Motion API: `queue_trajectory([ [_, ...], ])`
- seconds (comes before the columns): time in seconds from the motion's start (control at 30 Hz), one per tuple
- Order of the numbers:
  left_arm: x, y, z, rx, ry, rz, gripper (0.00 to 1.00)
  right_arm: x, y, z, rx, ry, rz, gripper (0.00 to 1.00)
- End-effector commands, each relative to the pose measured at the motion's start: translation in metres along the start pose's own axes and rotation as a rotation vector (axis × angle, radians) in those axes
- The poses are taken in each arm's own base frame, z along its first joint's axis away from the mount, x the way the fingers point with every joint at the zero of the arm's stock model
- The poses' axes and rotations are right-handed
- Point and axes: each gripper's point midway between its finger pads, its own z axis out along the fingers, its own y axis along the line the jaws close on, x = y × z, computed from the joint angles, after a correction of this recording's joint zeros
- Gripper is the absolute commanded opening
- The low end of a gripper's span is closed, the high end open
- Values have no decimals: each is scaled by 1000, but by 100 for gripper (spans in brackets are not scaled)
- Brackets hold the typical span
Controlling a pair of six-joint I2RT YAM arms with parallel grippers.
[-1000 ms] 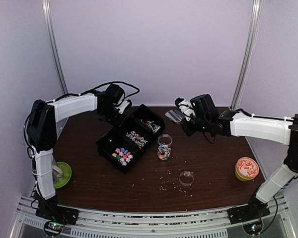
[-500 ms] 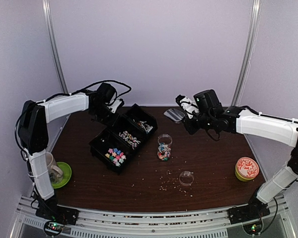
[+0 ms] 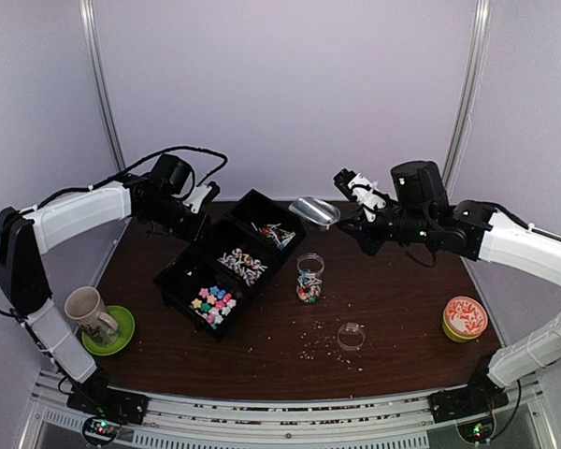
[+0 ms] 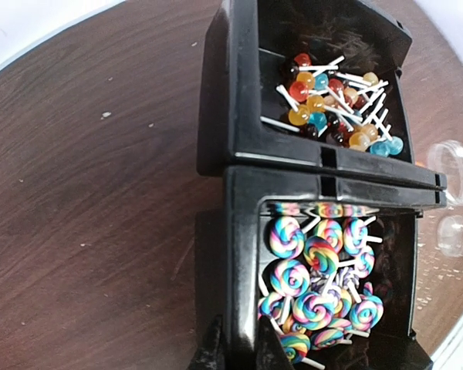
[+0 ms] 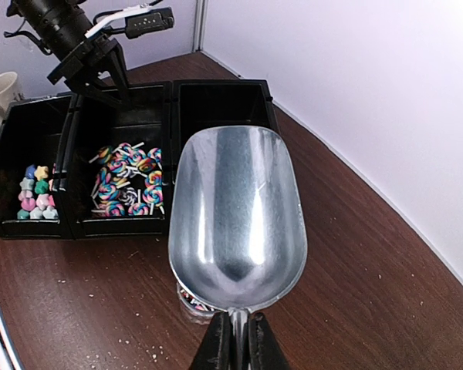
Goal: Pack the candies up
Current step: Scoop the fake candies from the storage box.
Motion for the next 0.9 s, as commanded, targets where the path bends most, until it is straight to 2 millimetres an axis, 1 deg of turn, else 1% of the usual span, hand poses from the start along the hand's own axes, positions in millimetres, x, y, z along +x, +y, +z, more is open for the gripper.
queue_trajectory([
  [0.0,-40,-34,-41,188,-237,4,0,-20,13,-16,-53,-85,-30,0],
  [0.17,-24,-44,-50,255,-254,0,0,-29,27,-27,-97,-86,-46,0],
  [0.3,-13,-51,-56,292,-274,7,0,-31,42,-31,-121,-48,-91,0],
  [0.33,-10,-48,-57,276,-275,2,0,-31,45,-33,-124,-37,-101,0],
  [0.43,8,-24,-51,137,-214,-38,0,-31,53,-36,-124,-12,-129,0],
  [0.5,18,-13,-48,77,-193,-46,0,-34,56,-38,-124,-16,-142,0],
  [0.63,34,3,-37,8,-173,-84,0,-36,63,-37,-135,-21,-153,0],
  [0.87,51,25,-15,-75,-114,-144,0,-32,67,-34,-139,-7,-164,0],
])
